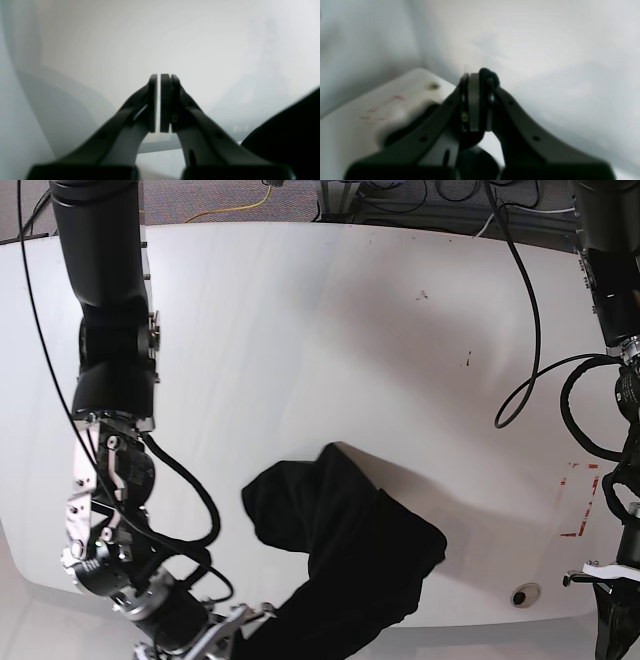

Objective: Layout the t-shirt on the table in an organized manner, then fold the t-shirt properly

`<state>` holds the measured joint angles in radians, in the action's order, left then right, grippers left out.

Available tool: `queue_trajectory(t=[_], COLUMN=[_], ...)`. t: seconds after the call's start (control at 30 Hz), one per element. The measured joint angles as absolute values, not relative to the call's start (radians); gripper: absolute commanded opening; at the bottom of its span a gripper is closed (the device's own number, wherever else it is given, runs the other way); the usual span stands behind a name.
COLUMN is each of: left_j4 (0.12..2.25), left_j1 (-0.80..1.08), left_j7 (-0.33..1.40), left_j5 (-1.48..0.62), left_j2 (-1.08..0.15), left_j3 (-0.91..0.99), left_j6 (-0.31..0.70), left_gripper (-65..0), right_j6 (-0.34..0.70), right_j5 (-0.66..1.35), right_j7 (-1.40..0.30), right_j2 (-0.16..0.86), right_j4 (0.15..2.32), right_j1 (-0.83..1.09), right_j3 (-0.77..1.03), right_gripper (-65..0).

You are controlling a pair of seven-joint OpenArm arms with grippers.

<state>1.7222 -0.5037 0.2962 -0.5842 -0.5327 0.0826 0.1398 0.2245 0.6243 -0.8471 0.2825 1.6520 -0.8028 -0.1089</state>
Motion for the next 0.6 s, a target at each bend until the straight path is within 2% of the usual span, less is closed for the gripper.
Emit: queue_trajectory(t=[0.23,0.6], left_j4=[1.722,1.722], left_j1=[-0.496,-0.4], left_j7=[0.299,0.3], left_j5=[-0.585,-0.584], left_j2=[-0.523,-0.456], left_j3=[0.079,0.078], left_j6=[0.149,0.146], left_gripper=[-64.6,-64.6], right_j6=[0.21,0.216], right_j5=[0.686,0.701], right_j7=[-0.867,-0.866], right_j2=[0.383,0.372], right_j4=[1.703,1.798], right_j1=[-0.606,-0.32], right_j3=[-0.033,0.021], right_gripper=[-65.0,-65.0])
